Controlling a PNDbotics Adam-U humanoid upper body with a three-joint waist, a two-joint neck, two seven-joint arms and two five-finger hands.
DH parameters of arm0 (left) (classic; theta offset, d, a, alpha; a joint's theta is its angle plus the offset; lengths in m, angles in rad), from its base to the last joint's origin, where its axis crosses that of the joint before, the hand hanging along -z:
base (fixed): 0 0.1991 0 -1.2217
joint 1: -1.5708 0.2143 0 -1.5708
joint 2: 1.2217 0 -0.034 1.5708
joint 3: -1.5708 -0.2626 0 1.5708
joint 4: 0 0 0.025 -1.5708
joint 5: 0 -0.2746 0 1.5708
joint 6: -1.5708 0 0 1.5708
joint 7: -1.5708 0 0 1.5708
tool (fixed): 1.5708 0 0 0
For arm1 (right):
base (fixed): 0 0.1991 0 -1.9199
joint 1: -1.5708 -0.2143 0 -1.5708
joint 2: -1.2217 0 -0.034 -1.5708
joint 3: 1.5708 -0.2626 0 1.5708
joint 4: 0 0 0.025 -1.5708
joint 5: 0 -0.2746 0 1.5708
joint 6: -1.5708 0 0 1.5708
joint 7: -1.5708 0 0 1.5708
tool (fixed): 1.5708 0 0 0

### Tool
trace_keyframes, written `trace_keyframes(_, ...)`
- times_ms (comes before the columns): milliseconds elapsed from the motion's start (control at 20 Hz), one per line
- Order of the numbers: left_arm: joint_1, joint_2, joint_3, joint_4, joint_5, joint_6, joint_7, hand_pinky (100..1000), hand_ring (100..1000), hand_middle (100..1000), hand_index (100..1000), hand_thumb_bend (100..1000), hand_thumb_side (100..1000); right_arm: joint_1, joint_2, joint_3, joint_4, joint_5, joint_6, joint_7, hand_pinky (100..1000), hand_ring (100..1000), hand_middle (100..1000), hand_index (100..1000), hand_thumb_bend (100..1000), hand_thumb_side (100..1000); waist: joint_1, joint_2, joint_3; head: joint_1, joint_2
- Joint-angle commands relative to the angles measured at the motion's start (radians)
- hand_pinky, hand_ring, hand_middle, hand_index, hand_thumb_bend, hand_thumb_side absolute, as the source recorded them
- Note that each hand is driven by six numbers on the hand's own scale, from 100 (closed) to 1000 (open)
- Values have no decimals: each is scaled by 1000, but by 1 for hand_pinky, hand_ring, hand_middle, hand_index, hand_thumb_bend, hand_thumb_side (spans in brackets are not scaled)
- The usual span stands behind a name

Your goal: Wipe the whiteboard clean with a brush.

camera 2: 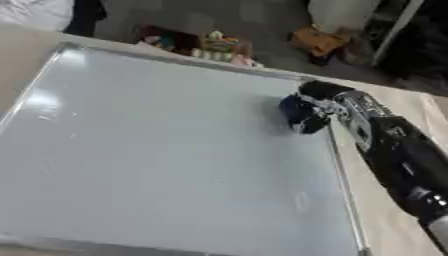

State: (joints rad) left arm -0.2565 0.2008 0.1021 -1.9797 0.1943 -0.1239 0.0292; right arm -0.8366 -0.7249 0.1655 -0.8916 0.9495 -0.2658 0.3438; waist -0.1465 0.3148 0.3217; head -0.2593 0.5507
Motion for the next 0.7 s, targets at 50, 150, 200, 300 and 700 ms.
trace_keyframes(50, -6, 4, 7, -17, -2, -4, 1, 436, 475, 416, 614, 100, 960, 3, -11, -2, 37, 36, 7, -7, 608, 549, 229, 341, 100, 243, 13, -10, 0, -5, -15)
trace_keyframes(150, -6, 3, 7, -17, -2, -4, 1, 436, 475, 416, 614, 100, 960, 2, -11, -4, 44, 53, 13, -13, 608, 552, 232, 340, 100, 242, 13, -10, 0, -5, -16)
trace_keyframes(200, -6, 3, 7, -17, -2, -4, 1, 436, 475, 416, 614, 100, 960, 1, -11, -5, 48, 62, 15, -16, 608, 552, 232, 340, 100, 242, 13, -10, 1, -5, -16)
trace_keyframes(300, -6, 3, 7, -17, -3, -4, 1, 436, 475, 416, 614, 100, 961, 1, -9, -6, 53, 73, 17, -22, 608, 552, 232, 340, 100, 242, 13, -9, 1, -4, -16)
trace_keyframes(700, -6, 2, 6, -16, -4, -3, -1, 436, 475, 415, 614, 100, 962, 0, -10, -11, 65, 102, 31, -33, 603, 552, 236, 338, 100, 239, 11, -8, 3, -3, -17)
